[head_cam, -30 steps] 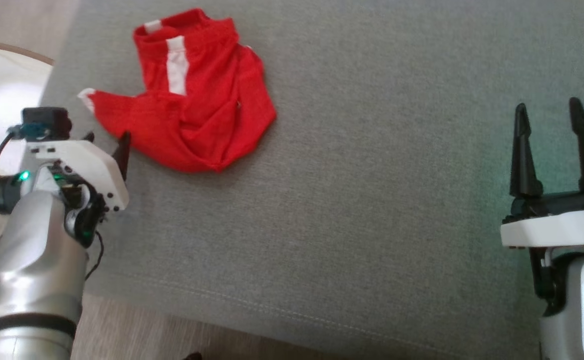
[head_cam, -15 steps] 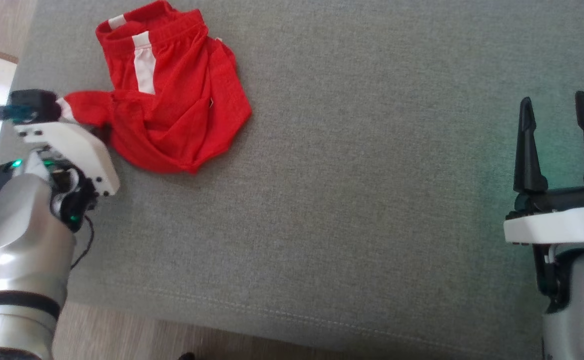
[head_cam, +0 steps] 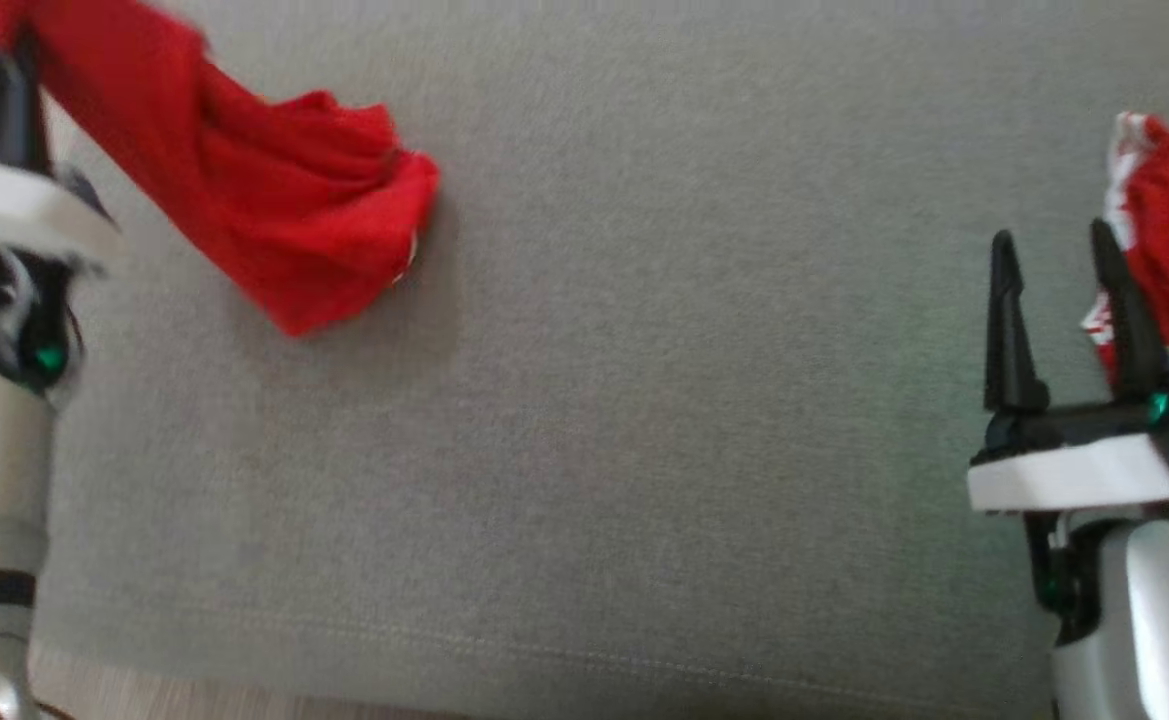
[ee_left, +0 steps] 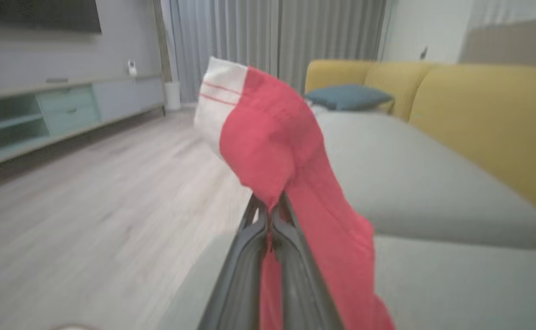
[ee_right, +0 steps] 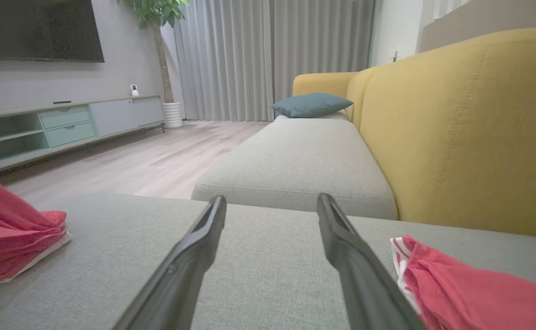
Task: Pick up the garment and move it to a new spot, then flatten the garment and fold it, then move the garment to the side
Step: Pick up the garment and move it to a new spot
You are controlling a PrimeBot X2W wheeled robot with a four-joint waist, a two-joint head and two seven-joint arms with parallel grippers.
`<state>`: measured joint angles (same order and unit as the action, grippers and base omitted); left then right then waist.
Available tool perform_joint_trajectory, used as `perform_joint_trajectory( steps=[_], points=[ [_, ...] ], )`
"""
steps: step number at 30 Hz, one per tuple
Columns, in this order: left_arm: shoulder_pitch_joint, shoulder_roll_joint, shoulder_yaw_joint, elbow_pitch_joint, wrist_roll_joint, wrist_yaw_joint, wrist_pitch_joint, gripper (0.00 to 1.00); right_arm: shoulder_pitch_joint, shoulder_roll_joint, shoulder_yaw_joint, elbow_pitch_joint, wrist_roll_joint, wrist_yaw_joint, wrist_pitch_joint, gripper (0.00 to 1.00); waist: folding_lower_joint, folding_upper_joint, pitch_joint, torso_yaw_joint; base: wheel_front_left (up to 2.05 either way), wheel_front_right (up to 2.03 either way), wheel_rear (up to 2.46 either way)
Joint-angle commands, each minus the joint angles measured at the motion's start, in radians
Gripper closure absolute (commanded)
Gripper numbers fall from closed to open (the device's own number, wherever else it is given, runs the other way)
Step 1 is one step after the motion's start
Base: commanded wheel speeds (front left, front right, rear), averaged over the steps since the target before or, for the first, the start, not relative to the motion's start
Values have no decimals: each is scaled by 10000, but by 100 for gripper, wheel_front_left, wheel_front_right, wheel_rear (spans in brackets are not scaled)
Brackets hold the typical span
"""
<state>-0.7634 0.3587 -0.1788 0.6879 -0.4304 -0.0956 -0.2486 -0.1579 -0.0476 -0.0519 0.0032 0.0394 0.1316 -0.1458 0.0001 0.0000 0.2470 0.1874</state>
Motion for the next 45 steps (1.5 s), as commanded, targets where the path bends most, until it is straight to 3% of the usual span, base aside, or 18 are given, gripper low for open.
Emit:
perform_joint_trajectory(
  steps=[1, 6, 12, 19, 27, 28, 29, 30, 38, 45],
  points=[
    [-250, 584, 510, -934, 157, 49, -124, 100, 87, -29, 289, -237, 116, -9, -111, 0, -1, 0, -344, -315, 0, 0, 0],
    [676, 116, 825, -3805, 608, -60, -128, 100, 227, -28, 465, 95, 468, -9, -345, 0, -1, 0, -772, -744, 0, 0, 0],
    [999, -509, -325, -4905, 759, -228, 65, 100, 150, -27, 639, 353, 731, -9, -538, 0, -1, 0, -1029, -1484, 0, 0, 0],
    [1016, -1234, -2184, -4634, 1055, -302, 982, 100, -147, -27, 821, 504, 932, -9, -684, 0, -1, 0, -798, -2772, 0, 0, 0],
    [595, -2740, -3237, -2820, 1003, -148, 506, 100, -397, -26, 931, 766, 1134, -9, -891, 0, -1, 0, -409, -4059, 0, 0, 0],
    [516, -2844, -3356, -2565, 995, -89, 429, 90, -420, -26, 943, 810, 1143, -9, -912, 0, -1, 0, -388, -4162, 0, 0, 0],
    [459, -2925, -3469, -2305, 963, -12, 360, 7, -437, -26, 961, 852, 1152, -9, -932, 0, -1, 0, -381, -4248, 0, 0, 0],
    [424, -2984, -3595, -2034, 882, 27, 322, 0, -450, -26, 983, 892, 1160, -9, -951, 0, -1, 0, -387, -4314, 0, 0, 0],
    [413, -3080, -4408, -1233, 131, 292, -55, 0, -388, -26, 831, 1070, 1093, -9, -1042, 0, -1, 0, -638, -4016, 0, 0, 0],
    [980, -2839, -3613, -1697, 11, 756, -126, 0, -216, -26, 632, 1098, 920, -9, -1037, 0, -1, 0, -1078, -2801, 0, 0, 0]
  ],
)
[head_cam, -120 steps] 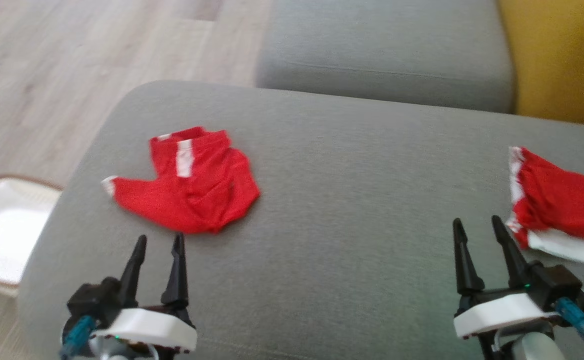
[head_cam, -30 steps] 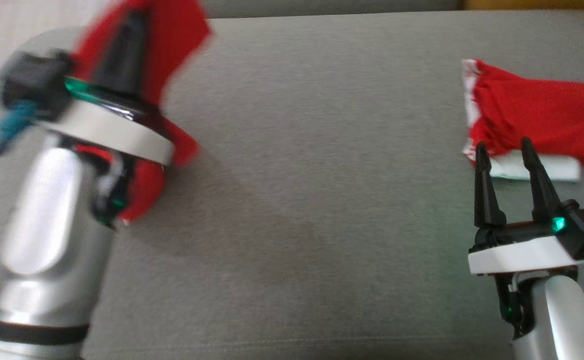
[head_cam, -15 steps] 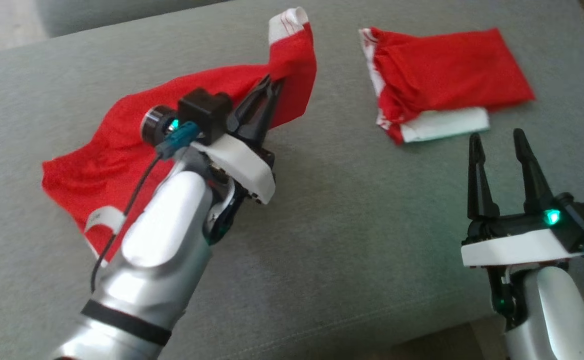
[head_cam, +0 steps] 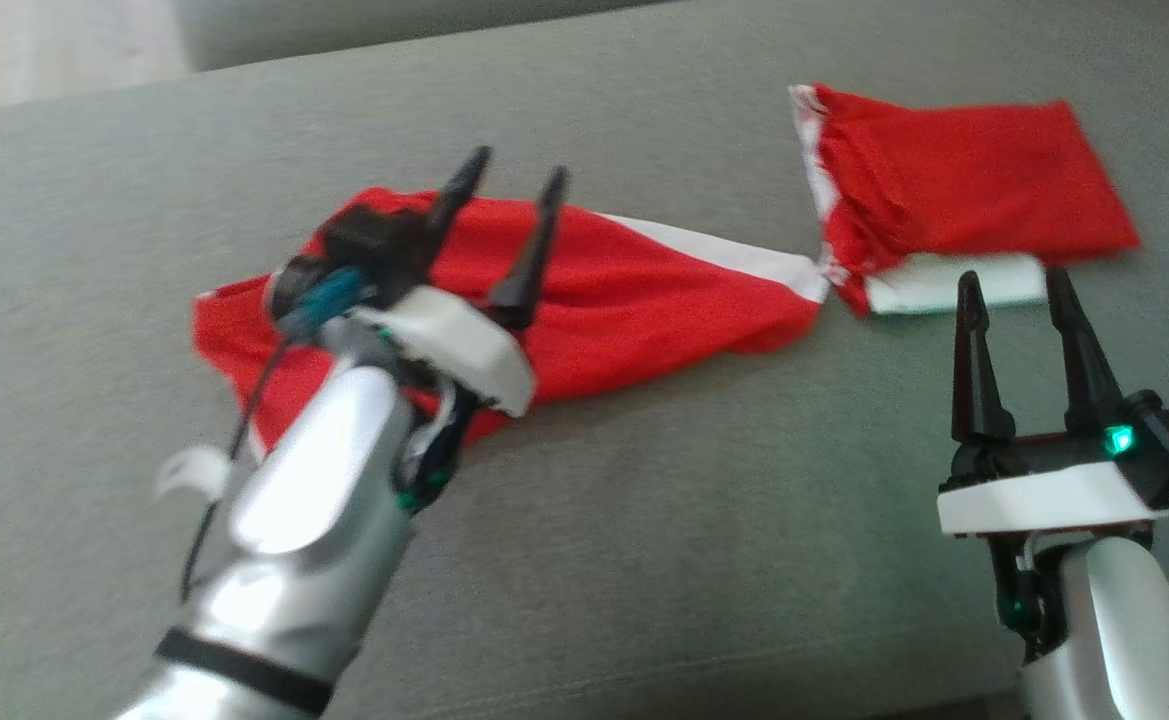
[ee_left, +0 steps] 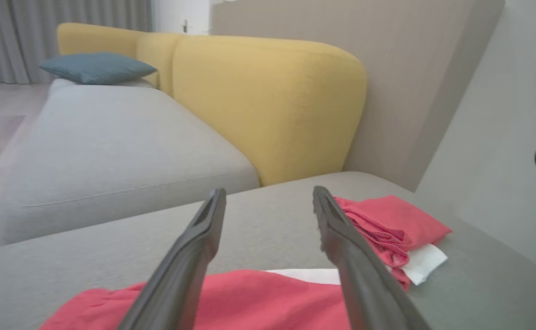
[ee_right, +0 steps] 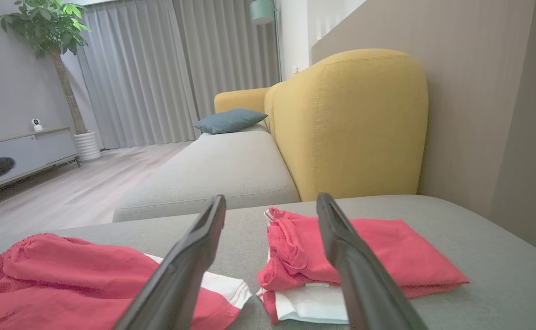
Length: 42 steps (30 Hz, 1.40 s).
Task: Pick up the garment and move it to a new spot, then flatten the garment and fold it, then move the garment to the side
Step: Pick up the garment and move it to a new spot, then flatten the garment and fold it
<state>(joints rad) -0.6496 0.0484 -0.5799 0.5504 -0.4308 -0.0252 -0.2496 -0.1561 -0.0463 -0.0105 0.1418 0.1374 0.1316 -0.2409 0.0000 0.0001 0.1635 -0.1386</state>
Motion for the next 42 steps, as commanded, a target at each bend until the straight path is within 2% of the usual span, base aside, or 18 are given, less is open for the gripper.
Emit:
perform_joint_trajectory(
  steps=[1, 6, 9, 12, 17, 28, 32, 38, 42],
  points=[
    [44, 393, 605, -520, 56, 109, -117, 0, -198, -40, 188, -274, -96, -9, -72, 0, 0, -1, -325, 676, 0, 0, 0],
    [1485, 1066, 1744, -1637, 248, 391, -120, 0, 35, -39, 104, -167, -221, -9, 37, 0, 0, -1, -709, 1622, 0, 0, 0],
    [2576, 1244, 2417, -2323, 267, 495, -120, 0, 209, -39, 155, -67, -244, -9, 114, 0, 0, -1, -892, 2086, 0, 0, 0],
    [3686, 1214, 3020, -2976, 328, 589, -121, 0, 387, -39, 225, 52, -218, -9, 177, 0, 0, -1, -1025, 2428, 0, 0, 0],
    [5095, 718, 3833, -3795, 430, 577, -121, 0, 615, -39, 198, 245, -234, -9, 255, 0, 0, -1, -1096, 2818, 0, 0, 0],
    [5200, 176, 4005, -3862, 1063, 60, -121, 0, 309, -39, 4, 352, -567, -9, 572, 0, 0, -1, -844, 3130, 0, 0, 0],
    [5136, 90, 3978, -3791, 1137, -54, -122, 0, -87, -39, -112, 546, -824, -9, 998, 0, 0, -1, -585, 3187, 0, 0, 0],
    [4918, 39, 3876, -3697, 1142, -131, -122, 0, -1053, -53, -911, 1585, -1001, -9, 2076, 0, 0, -1, -141, 3370, 0, 0, 0],
    [4734, 25, 3767, -3633, 1057, -138, -122, 0, -1896, -365, -1455, 2688, -1153, -9, 2932, 0, 0, -1, 209, 3548, 0, 0, 0]
  ],
)
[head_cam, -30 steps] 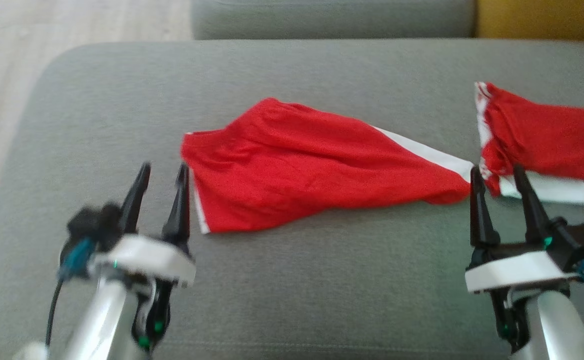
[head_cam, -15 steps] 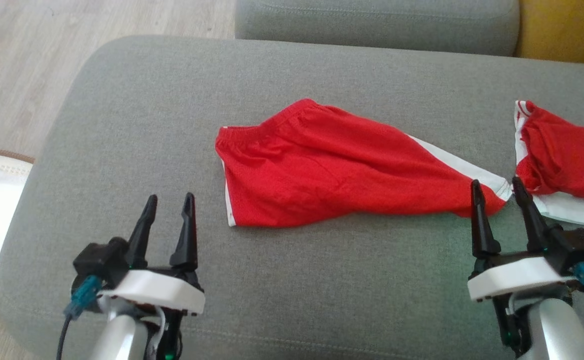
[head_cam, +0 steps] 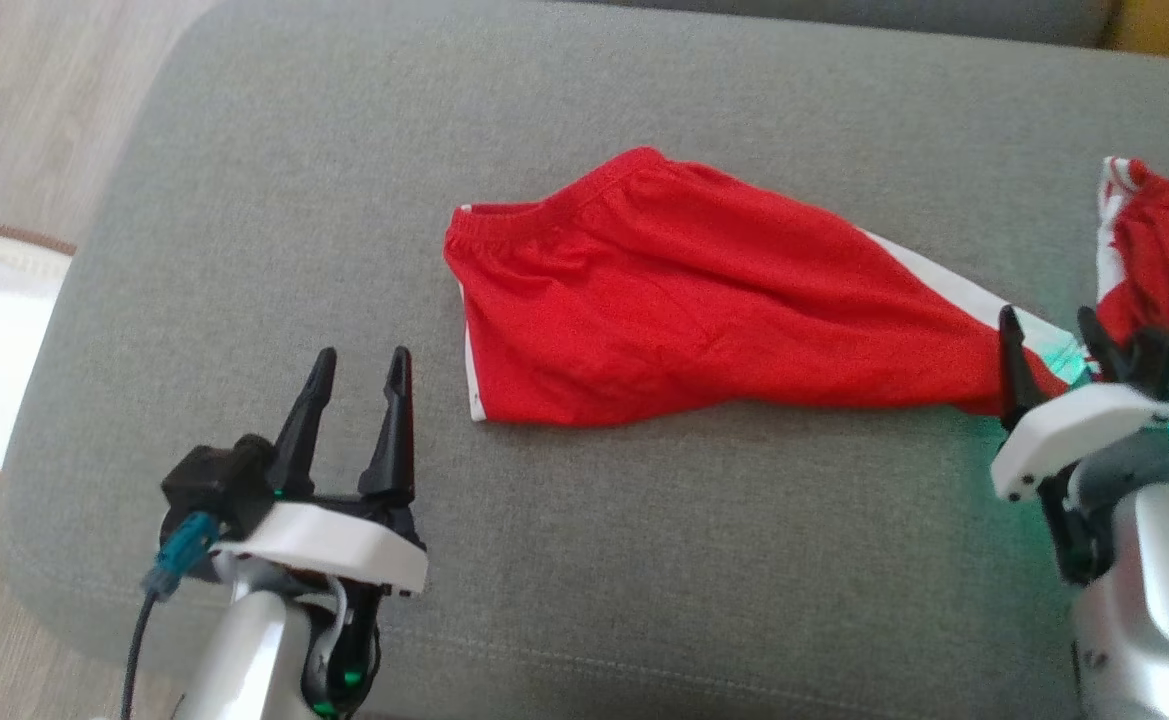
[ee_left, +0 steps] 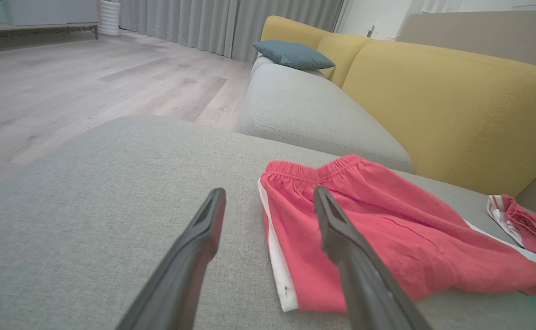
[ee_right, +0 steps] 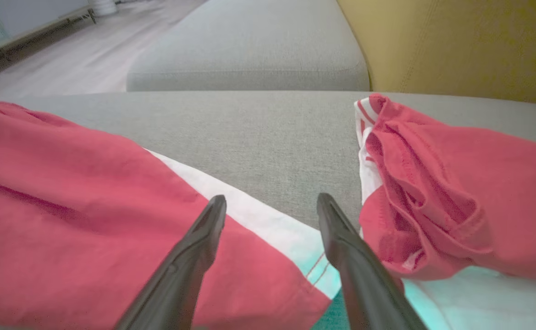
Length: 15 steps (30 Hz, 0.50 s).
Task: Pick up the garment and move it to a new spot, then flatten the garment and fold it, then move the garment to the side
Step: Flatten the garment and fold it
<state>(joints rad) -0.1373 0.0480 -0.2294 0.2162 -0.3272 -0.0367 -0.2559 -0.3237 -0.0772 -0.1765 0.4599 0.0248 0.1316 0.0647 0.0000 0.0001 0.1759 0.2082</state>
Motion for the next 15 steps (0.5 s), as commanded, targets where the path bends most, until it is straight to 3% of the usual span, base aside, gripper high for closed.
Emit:
perform_joint_trajectory(
  steps=[1, 6, 14, 15],
  points=[
    [-429, 27, 224, -288, -32, -5, -58, 0, -390, -166, 197, -253, -75, -9, 36, 0, 0, -1, 165, 116, 0, 0, 0],
    [-574, 24, 51, -278, -218, 131, -59, 0, -1019, -718, 247, 945, -256, -9, 897, 0, 0, -1, 483, 223, 0, 0, 0],
    [-750, 23, -70, -262, -320, 242, -59, 0, -1450, -877, 816, 1985, -1, -9, 1482, 0, 0, -1, 646, 144, 0, 0, 0],
    [-779, 23, -85, -253, -327, 251, -59, 0, -1490, -897, 972, 2032, 93, -9, 1474, 83, 0, -1, 649, 126, 0, 0, 0]
  ],
)
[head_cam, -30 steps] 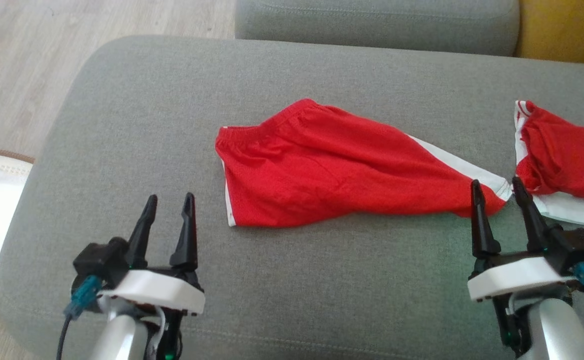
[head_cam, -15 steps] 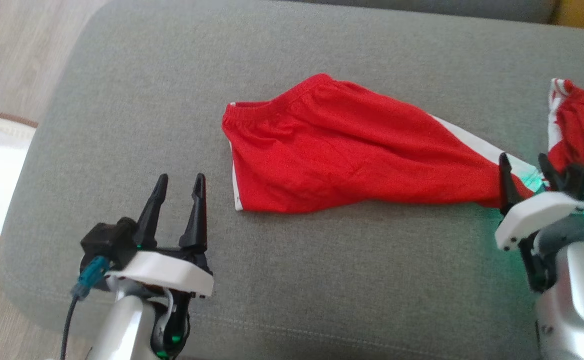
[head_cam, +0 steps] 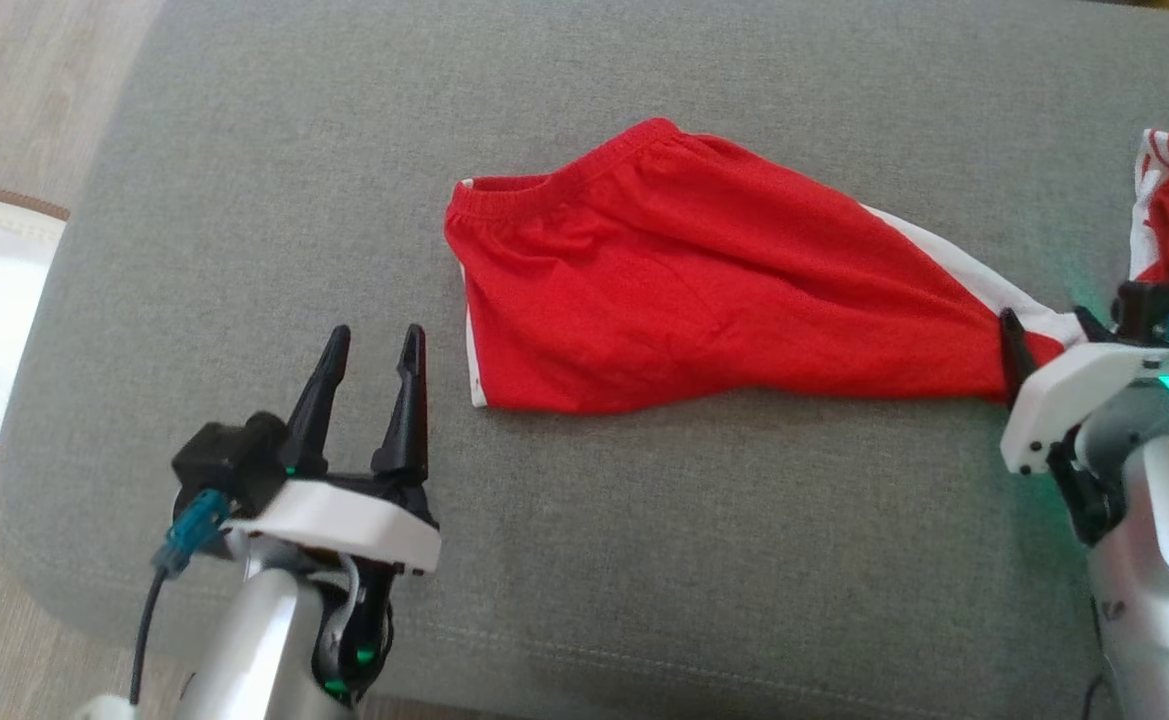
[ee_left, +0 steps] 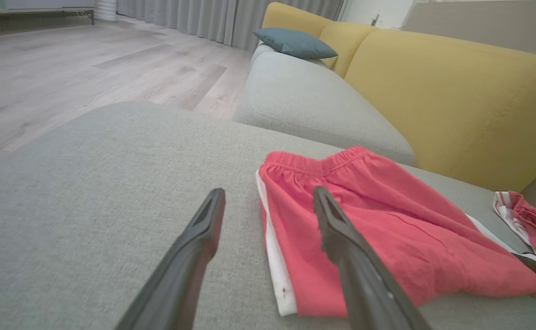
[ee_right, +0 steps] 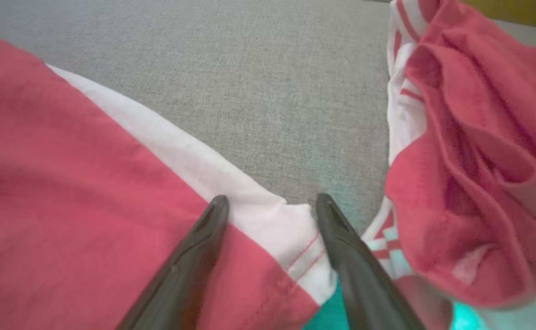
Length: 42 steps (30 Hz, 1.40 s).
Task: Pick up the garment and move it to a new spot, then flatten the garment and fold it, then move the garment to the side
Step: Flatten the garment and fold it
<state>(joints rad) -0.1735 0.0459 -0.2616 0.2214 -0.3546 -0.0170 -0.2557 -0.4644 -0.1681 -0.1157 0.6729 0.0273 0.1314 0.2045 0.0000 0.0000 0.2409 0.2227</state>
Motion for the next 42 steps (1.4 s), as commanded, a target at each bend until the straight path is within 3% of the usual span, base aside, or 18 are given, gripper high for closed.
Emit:
perform_joint_trajectory(
  steps=[1, 8, 18, 23, 27, 31, 35, 38, 42],
  points=[
    [-448, 44, 226, -298, -65, 61, -61, 0, -143, -20, 508, -89, 164, -7, 25, 100, 0, 0, -4, -38, 0, 0, 0],
    [-480, 44, 232, -247, -85, 82, -61, 0, -1346, -733, 1089, -442, 709, -7, -585, 100, 0, 0, -256, -248, 0, 0, 0],
    [-283, 44, 277, -220, -269, 55, -61, 0, -4699, -1864, 1828, -233, 738, -7, -1553, 100, 0, 0, -951, -172, 0, 0, 0],
    [-85, 43, 318, -230, -343, 55, -61, 0, -6362, -1658, 2464, 204, 434, -7, -2964, 100, 0, 0, -1312, -36, 0, 0, 0],
    [94, 43, 384, -234, -340, 48, -61, 0, -6751, -1264, 3212, 342, 526, -7, -3892, 100, 0, 0, -1496, -36, 0, 0, 0],
    [328, 43, 545, -297, -359, 91, -61, 0, -6217, -639, 4706, 175, 1075, -7, -4467, 100, 0, 0, -1664, -155, 0, 0, 0],
    [489, 43, 624, -332, -340, 79, -61, 0, -4586, -247, 6585, -200, 2131, -7, -4578, 100, 0, 0, -1793, -388, 0, 0, 0],
    [540, 43, 610, -355, -345, 81, -61, 0, -3120, -318, 8137, -625, 2777, -7, -4581, 100, 0, 0, -1862, -605, 0, 0, 0],
    [583, 43, 564, -334, -333, 80, -61, 0, -1358, -795, 9253, -1271, 3651, -7, -4295, 100, 0, 0, -1990, -926, 0, 0, 0]
  ],
)
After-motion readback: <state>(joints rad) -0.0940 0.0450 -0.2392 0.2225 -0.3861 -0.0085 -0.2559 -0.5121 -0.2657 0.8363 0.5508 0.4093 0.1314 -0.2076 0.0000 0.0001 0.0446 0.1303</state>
